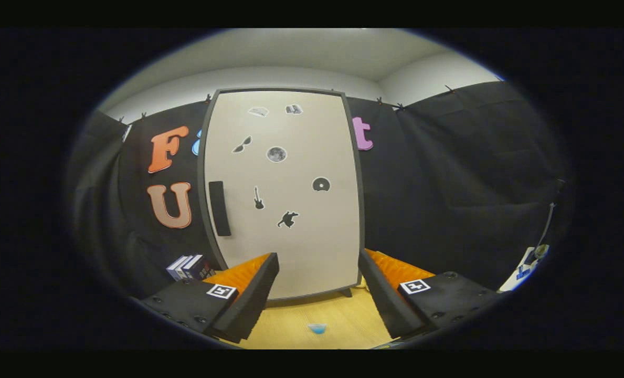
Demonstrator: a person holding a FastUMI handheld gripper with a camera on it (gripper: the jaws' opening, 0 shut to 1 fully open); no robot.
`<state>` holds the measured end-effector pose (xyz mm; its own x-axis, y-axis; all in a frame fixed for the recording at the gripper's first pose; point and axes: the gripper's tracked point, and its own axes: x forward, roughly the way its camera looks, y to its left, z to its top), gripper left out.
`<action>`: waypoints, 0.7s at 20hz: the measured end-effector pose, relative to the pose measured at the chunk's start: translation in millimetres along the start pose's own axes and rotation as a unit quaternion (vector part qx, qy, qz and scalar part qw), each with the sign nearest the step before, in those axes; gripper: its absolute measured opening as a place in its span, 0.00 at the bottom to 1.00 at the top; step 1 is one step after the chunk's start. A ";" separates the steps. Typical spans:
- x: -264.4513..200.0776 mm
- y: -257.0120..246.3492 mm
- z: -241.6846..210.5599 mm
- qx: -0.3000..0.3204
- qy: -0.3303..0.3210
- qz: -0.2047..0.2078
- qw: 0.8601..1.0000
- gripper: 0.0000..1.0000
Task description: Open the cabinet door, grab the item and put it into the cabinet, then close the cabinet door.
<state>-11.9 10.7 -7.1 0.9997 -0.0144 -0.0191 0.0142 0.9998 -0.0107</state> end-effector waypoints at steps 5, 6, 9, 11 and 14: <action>4.8 17.8 5.0 0.001 -0.003 0.014 1.000 0.98; 6.6 23.6 7.3 0.003 -0.006 0.020 1.000 0.98; 18.5 48.8 9.0 -0.004 -0.003 0.047 0.999 0.98; 29.3 65.5 10.1 -0.013 -0.001 0.061 0.998 0.98; 48.7 88.7 10.8 -0.016 0.008 0.077 0.997 0.98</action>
<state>38.2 98.8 1.8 0.9895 0.1390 -0.0389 -0.1404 0.9894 -0.0374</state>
